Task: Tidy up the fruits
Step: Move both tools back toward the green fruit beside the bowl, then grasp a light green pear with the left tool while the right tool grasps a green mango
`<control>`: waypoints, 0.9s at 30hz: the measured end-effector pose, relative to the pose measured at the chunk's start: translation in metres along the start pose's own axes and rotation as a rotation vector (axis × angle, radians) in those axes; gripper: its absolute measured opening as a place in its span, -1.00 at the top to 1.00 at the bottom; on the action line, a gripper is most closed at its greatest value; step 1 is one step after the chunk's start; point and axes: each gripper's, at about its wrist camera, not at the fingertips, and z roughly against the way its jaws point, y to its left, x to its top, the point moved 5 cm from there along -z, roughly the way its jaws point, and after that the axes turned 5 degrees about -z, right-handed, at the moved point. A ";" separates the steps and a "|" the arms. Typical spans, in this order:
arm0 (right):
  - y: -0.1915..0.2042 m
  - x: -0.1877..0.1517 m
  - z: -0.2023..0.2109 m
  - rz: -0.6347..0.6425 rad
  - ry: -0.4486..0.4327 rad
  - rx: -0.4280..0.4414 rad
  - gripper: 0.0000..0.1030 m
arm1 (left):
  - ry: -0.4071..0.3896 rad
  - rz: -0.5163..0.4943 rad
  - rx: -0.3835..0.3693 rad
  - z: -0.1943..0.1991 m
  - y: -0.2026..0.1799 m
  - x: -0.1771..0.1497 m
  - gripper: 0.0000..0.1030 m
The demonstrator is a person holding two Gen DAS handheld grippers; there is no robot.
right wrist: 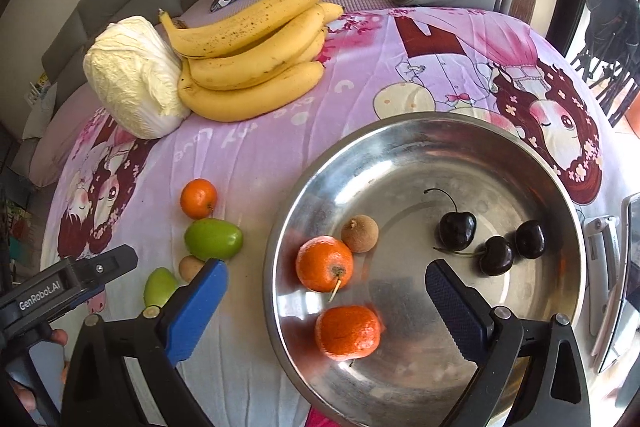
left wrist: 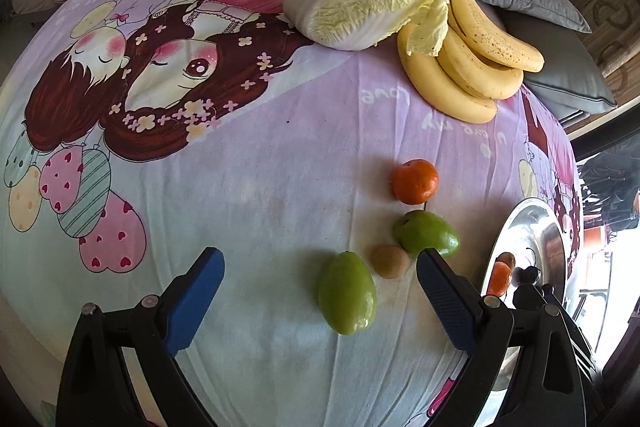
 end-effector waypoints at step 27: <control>0.071 0.017 -0.030 0.033 0.141 0.082 -0.27 | 0.018 0.073 -0.111 -0.015 0.022 -0.015 -0.78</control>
